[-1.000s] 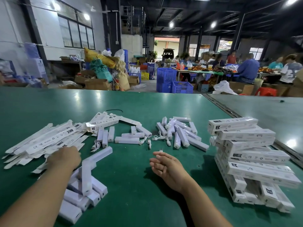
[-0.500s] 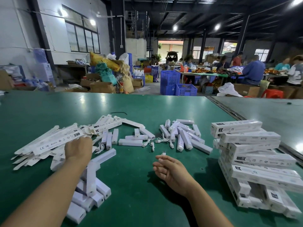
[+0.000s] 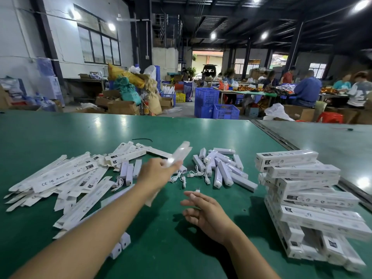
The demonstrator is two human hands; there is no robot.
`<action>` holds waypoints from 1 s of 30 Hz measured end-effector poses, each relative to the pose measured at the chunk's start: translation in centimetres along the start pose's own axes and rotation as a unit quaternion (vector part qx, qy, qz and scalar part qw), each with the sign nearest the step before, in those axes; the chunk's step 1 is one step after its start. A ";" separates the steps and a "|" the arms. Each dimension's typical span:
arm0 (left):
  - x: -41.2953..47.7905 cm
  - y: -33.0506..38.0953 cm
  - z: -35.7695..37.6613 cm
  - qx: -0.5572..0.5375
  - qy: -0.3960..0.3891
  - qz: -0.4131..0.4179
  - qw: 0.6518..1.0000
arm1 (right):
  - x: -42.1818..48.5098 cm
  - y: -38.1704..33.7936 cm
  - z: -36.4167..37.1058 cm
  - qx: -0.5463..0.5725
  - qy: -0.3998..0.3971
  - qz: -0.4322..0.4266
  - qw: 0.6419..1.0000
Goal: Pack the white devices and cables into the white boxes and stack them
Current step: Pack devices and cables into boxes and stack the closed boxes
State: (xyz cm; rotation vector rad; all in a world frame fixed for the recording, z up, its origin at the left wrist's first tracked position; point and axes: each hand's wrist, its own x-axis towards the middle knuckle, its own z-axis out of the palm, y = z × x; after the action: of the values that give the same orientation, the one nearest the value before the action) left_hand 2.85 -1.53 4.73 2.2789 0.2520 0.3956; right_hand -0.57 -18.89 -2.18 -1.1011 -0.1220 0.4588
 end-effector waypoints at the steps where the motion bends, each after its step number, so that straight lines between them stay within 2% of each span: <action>1: -1.1 0.3 0.8 -0.060 -0.027 -0.008 0.998 | -0.1 0.0 0.1 -0.007 -0.007 -0.003 1.000; 4: -3.9 0.7 2.6 -0.259 -0.112 -0.041 0.958 | -0.4 0.1 0.5 -0.034 -0.051 -0.014 0.998; 6: -5.3 0.7 3.3 -0.343 -0.118 -0.032 0.931 | -0.7 0.2 0.7 -0.048 -0.070 -0.032 0.996; 8: -6.3 0.4 3.5 -0.377 -0.078 -0.014 0.923 | -0.9 0.3 0.8 -0.069 -0.066 -0.058 0.994; 10: -6.6 0.0 3.8 -0.434 -0.049 -0.030 0.899 | -1.2 0.3 1.0 -0.152 -0.065 -0.097 0.981; 12: -6.6 -0.4 4.0 -0.480 -0.035 -0.048 0.875 | -1.3 0.5 1.2 -0.229 -0.072 -0.137 0.961; 14: -6.6 -1.0 4.2 -0.493 -0.034 -0.057 0.867 | -1.3 0.5 1.4 -0.241 -0.069 -0.158 0.955; 17: -6.5 -1.6 4.3 -0.514 -0.048 -0.049 0.855 | -1.3 0.3 1.2 -0.224 -0.050 -0.145 0.962; 18: -6.4 -1.8 4.1 -0.534 -0.057 -0.055 0.842 | -1.3 0.3 1.0 -0.217 -0.049 -0.128 0.966; 21: -5.5 -2.5 3.5 -0.622 -0.075 -0.092 0.774 | -1.3 0.2 0.6 -0.222 -0.055 -0.087 0.970; 22: -5.3 -2.8 3.3 -0.635 -0.067 -0.097 0.763 | -1.2 0.2 0.5 -0.226 -0.056 -0.083 0.969; 26: -5.1 -3.3 3.7 -0.583 -0.015 -0.101 0.806 | -0.9 0.2 0.2 -0.226 -0.047 -0.074 0.970; 28: -5.1 -3.3 3.9 -0.579 -0.006 -0.103 0.808 | -0.9 0.4 0.2 -0.231 -0.033 -0.077 0.969; 30: -5.2 -3.3 4.0 -0.569 -0.002 -0.102 0.816 | -0.9 0.4 0.4 -0.242 0.022 -0.091 0.966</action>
State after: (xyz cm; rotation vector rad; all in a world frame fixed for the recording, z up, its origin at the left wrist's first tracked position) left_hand -0.71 -3.58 -1.34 1.0490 0.1755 0.2993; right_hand -1.59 -18.79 -2.20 -1.5621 -0.3062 0.2416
